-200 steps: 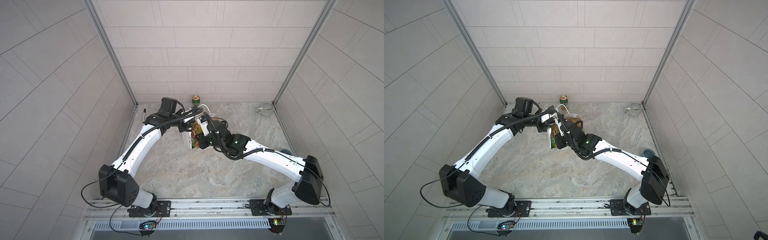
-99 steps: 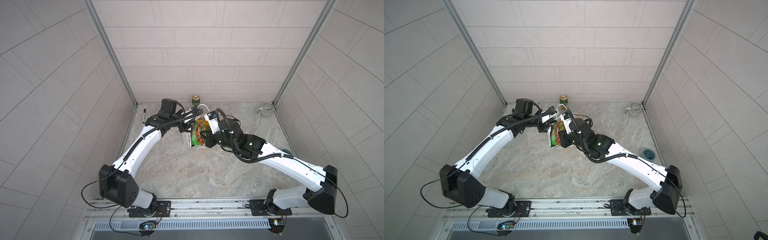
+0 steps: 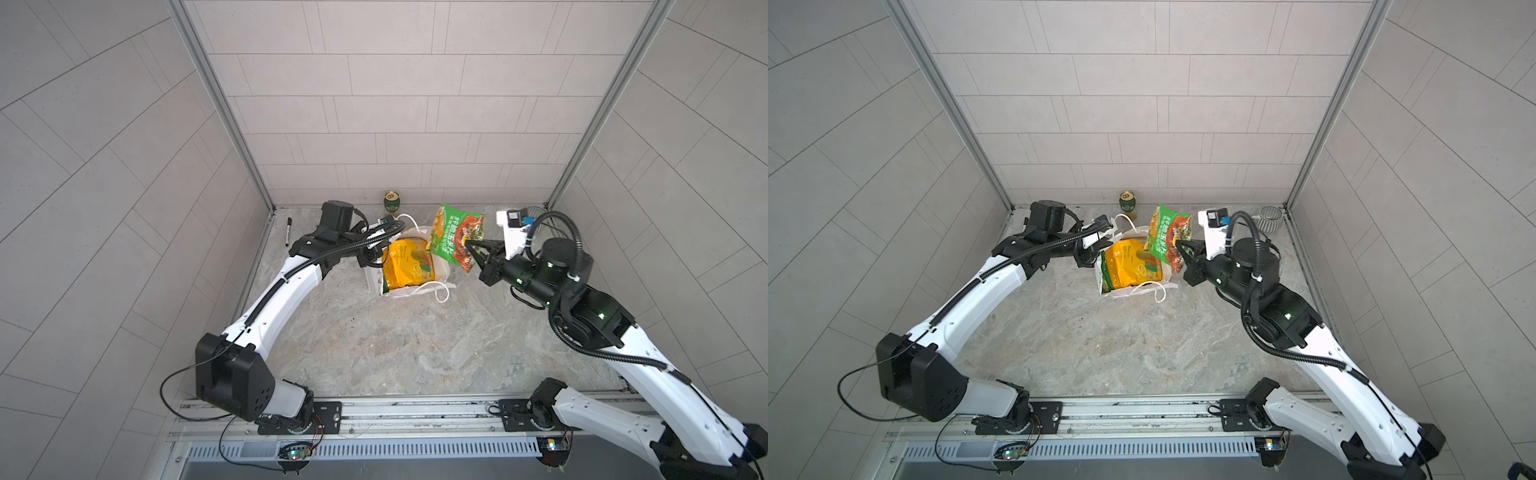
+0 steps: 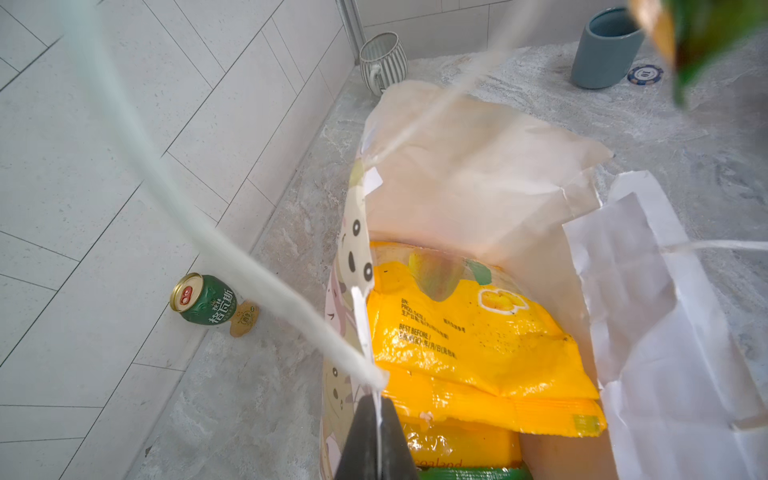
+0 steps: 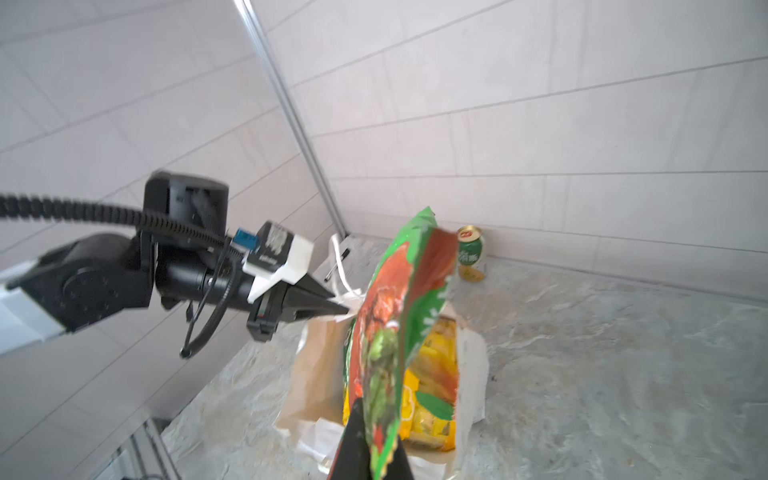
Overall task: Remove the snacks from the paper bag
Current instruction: 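Lift the green snack pack out of the bag with the right gripper, then lower the green snack pack onto the table beside the bag, right gripper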
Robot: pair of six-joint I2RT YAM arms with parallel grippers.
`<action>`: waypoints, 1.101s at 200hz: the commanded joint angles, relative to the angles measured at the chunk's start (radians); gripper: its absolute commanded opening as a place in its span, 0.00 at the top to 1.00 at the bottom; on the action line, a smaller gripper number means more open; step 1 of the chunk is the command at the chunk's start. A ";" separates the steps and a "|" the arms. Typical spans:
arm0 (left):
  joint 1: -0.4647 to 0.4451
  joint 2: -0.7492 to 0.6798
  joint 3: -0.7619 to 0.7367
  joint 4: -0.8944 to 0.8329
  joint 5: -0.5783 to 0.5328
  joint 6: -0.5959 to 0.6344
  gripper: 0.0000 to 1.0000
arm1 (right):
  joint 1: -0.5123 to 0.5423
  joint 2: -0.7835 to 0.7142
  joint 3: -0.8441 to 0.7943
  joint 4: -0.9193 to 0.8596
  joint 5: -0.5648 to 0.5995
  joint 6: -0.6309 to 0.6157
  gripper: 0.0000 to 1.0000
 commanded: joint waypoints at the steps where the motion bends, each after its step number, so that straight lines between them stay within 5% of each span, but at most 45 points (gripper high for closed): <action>1: -0.013 -0.046 -0.048 0.087 0.040 -0.028 1.00 | -0.087 -0.050 -0.017 0.000 0.003 0.049 1.00; 48: -0.013 -0.081 -0.081 0.101 0.042 -0.040 1.00 | -0.467 0.014 -0.211 0.216 -0.045 0.370 1.00; 81: -0.013 -0.100 -0.102 0.116 0.038 -0.041 1.00 | -0.615 0.100 -0.387 0.463 -0.030 0.601 1.00; 134: -0.013 -0.099 -0.122 0.145 0.063 -0.047 1.00 | -0.654 0.214 -0.476 0.526 0.236 0.611 1.00; 220: -0.013 -0.092 -0.123 0.130 0.066 -0.034 1.00 | -0.683 0.443 -0.520 0.673 0.311 0.708 1.00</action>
